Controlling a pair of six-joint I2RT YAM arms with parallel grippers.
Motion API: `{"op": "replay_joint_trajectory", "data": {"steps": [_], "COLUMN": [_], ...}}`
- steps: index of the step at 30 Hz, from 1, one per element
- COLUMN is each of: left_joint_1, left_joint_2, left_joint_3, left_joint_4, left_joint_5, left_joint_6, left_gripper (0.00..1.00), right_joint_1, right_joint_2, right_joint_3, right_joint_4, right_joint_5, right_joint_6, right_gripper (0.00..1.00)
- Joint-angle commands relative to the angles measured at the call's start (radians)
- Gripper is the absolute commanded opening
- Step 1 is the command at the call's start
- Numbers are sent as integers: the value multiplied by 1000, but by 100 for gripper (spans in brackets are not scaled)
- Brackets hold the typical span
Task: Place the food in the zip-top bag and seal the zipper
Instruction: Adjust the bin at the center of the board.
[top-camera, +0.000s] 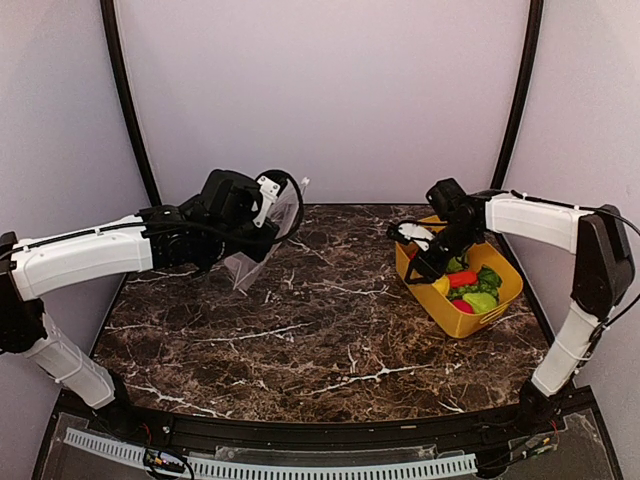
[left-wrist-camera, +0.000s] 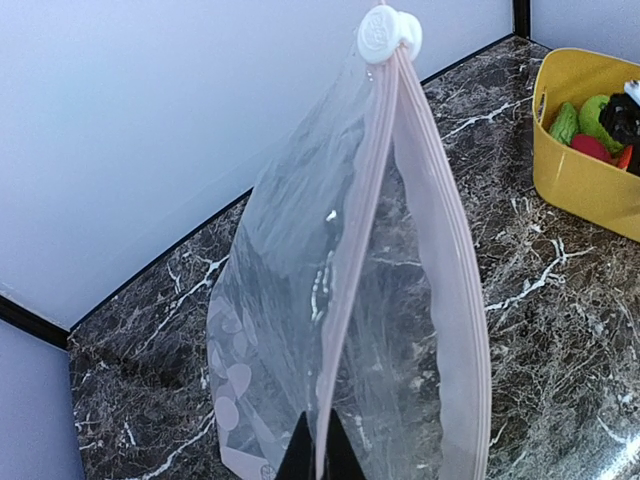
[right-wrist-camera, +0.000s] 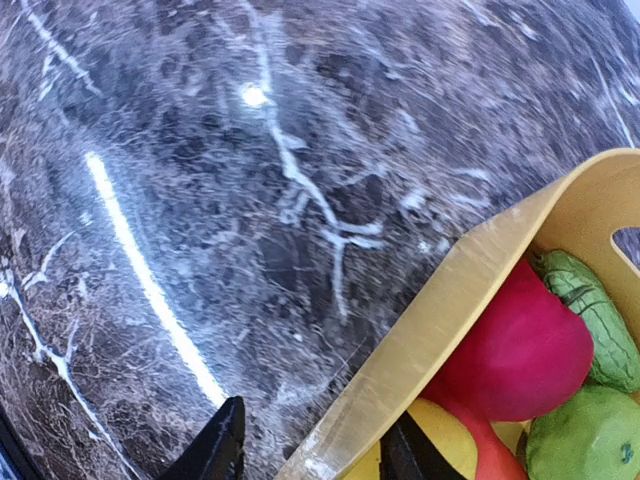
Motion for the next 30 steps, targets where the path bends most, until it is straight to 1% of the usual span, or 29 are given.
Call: {"op": "replay_joint_trajectory", "data": {"steps": [1,5,8,13,19,22,23,24,26,27,28,29,30], "left_joint_1": [-4,-3,-4,-4,-4,-4,-4,-3,-3,-4,-4,-3,-4], "left_joint_2": [-37,-32,-23,-12,14,25,27,31,32,32,33,32,31], "left_joint_3": [-17,-19,-19,-19,-5,3,6,8,9,9,9,8,7], "left_joint_4": [23,25,25,24,4,-7,-9,-12,-14,-12,-11,-10,-8], "left_joint_5": [11,5,8,23,52,78,91,97,111,113,113,113,112], "left_joint_6": [-17,-17,-17,-22,-33,-36,-36,-49,-61,-62,-60,-58,-55], "left_gripper": [1,1,1,1,1,1,1,1,1,1,1,1,1], "right_joint_1": [105,185,225,267,282,282,282,282,280,279,279,279,278], "right_joint_2": [27,-7,-34,-82,-132,-149,-153,-154,-163,-172,-182,-192,-202], "right_joint_3": [5,-48,-88,-152,-201,-226,-229,-225,-199,-192,-187,-182,-171], "right_joint_4": [-37,-25,-10,-39,-74,-77,-85,-98,-126,-126,-114,-107,-106], "right_joint_5": [-51,-41,-24,-33,-18,15,24,26,11,5,6,3,-7], "right_joint_6": [-113,-221,-272,-357,-394,-407,-410,-406,-390,-383,-376,-373,-371], "right_gripper": [41,35,27,24,19,20,23,29,48,68,91,98,99]}}
